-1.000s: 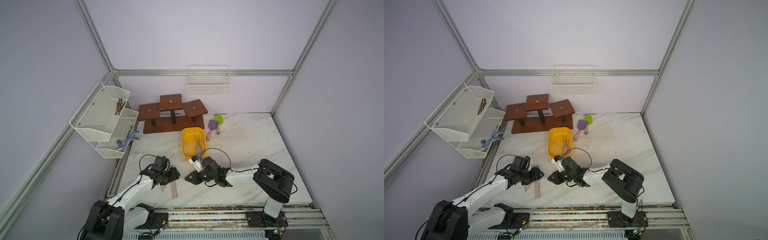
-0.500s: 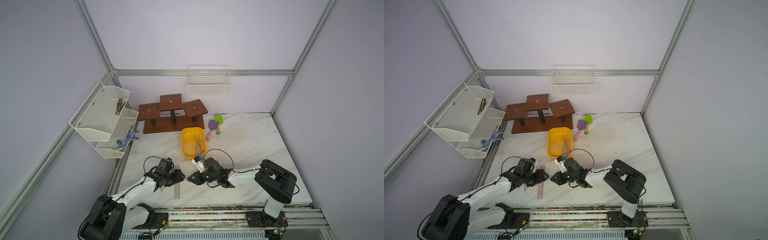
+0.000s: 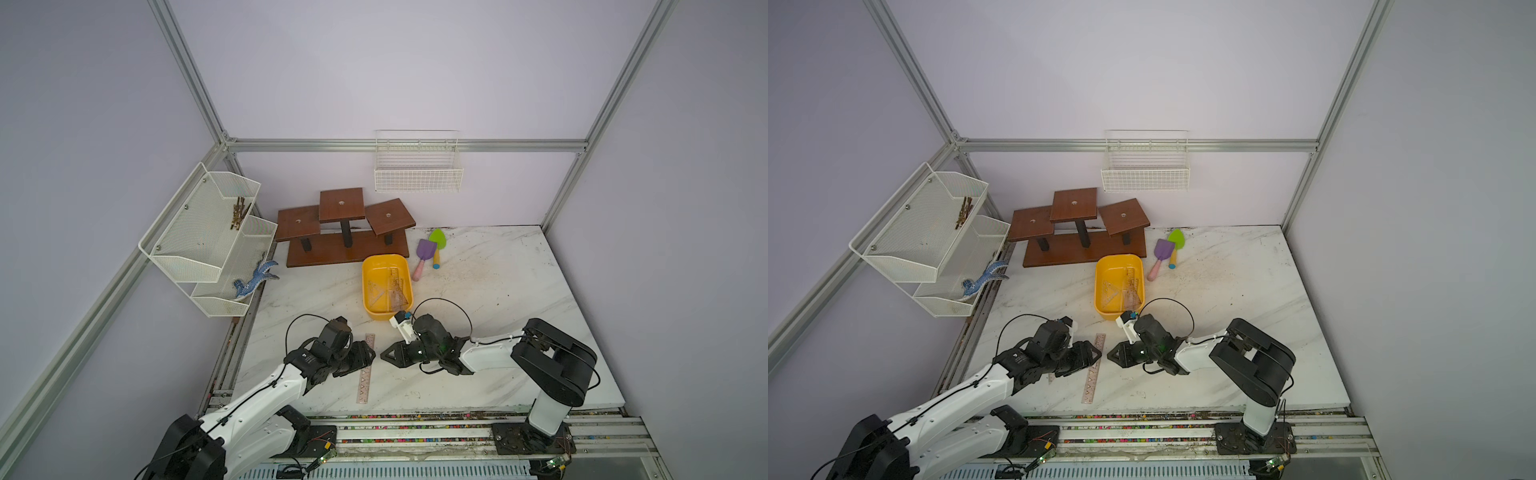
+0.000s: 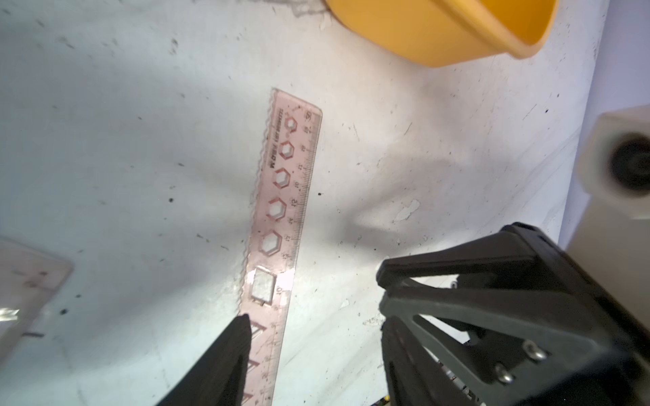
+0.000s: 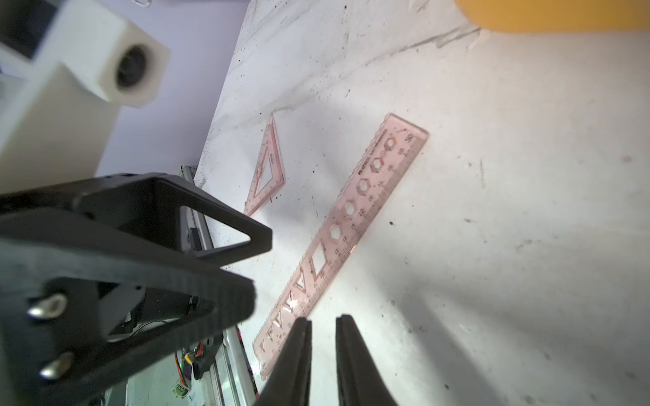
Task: Put the scattered rulers into the storage box
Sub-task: Pick up the ruler from the center of the board.
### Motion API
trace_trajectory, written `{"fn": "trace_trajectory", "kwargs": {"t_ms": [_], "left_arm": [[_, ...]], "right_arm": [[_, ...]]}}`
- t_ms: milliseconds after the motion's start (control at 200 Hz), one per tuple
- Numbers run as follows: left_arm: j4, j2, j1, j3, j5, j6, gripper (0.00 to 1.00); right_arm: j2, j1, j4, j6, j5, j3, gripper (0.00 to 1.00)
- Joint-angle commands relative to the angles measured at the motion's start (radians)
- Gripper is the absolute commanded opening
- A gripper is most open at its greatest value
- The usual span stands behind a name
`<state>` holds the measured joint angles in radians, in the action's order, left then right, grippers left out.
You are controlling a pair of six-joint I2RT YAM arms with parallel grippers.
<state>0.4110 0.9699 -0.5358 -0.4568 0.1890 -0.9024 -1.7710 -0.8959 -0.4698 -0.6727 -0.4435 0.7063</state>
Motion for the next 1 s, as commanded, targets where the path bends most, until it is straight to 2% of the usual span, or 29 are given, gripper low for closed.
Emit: {"fn": "trace_trajectory", "kwargs": {"t_ms": [0, 185, 505, 620, 690, 765, 880, 995], "left_arm": [[0.088, 0.025, 0.014, 0.009, -0.021, 0.022, 0.64], [0.012, 0.164, 0.013, 0.031, 0.121, 0.054, 0.63], [-0.121, 0.185, -0.049, 0.047, 0.215, 0.043, 0.63], [-0.110, 0.168, -0.052, 0.050, 0.181, 0.049, 0.61], [-0.058, 0.117, -0.028, 0.047, 0.111, 0.040, 0.58], [-0.056, 0.058, 0.013, 0.067, 0.090, 0.030, 0.57], [-0.074, 0.013, 0.062, 0.093, 0.095, 0.030, 0.56], [-0.091, 0.032, 0.084, 0.097, 0.119, 0.038, 0.56]], "right_arm": [[-0.038, -0.009, -0.030, -0.008, -0.010, 0.020, 0.21], [-0.064, -0.009, -0.041, -0.017, -0.010, 0.037, 0.21], [-0.081, -0.006, -0.093, -0.045, -0.033, 0.054, 0.18], [-0.102, -0.008, -0.098, -0.044, -0.038, 0.072, 0.14], [-0.125, -0.009, -0.098, -0.047, -0.051, 0.088, 0.10], [-0.142, -0.011, -0.087, -0.045, -0.052, 0.102, 0.08], [-0.152, -0.012, -0.057, -0.031, -0.037, 0.116, 0.07], [-0.172, -0.011, -0.052, -0.033, -0.041, 0.127, 0.07]]}}
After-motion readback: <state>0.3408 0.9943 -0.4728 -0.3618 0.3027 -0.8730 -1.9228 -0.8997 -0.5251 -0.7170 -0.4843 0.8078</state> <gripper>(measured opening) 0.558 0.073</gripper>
